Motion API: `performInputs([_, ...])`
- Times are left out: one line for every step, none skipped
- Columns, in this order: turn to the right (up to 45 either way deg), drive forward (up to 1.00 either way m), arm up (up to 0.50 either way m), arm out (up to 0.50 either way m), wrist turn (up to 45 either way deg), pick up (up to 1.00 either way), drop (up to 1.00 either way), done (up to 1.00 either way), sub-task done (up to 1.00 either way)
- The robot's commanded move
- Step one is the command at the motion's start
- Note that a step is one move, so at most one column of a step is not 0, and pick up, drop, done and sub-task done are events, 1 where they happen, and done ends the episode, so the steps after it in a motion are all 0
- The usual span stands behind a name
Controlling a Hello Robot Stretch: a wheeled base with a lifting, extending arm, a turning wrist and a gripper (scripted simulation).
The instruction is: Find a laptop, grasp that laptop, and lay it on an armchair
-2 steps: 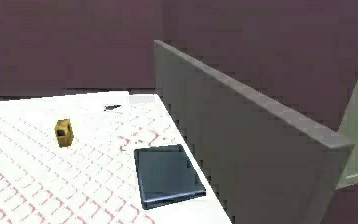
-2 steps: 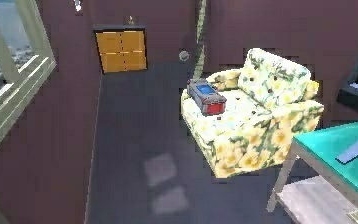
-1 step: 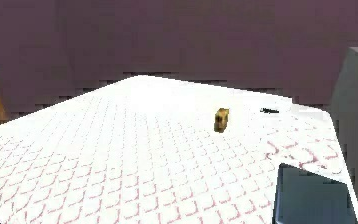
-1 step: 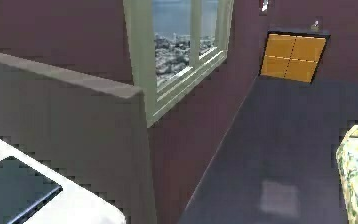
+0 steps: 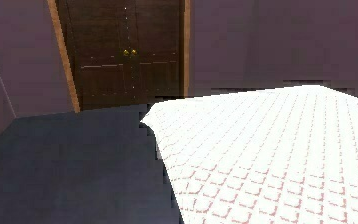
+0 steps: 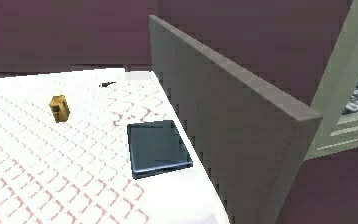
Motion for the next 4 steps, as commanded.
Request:
performInputs([0.0,0.0,0.5,0.0,0.0,0.0,0.0,0.0,0.0])
performInputs([0.0,0.0,0.32,0.0,0.0,0.0,0.0,0.0,0.0])
performInputs([0.0,0.0,0.0,0.4,0.0,0.0,0.0,0.0,0.0])
performInputs([0.0,0.0,0.0,0.0,45.0,0.0,0.0,0.0,0.0])
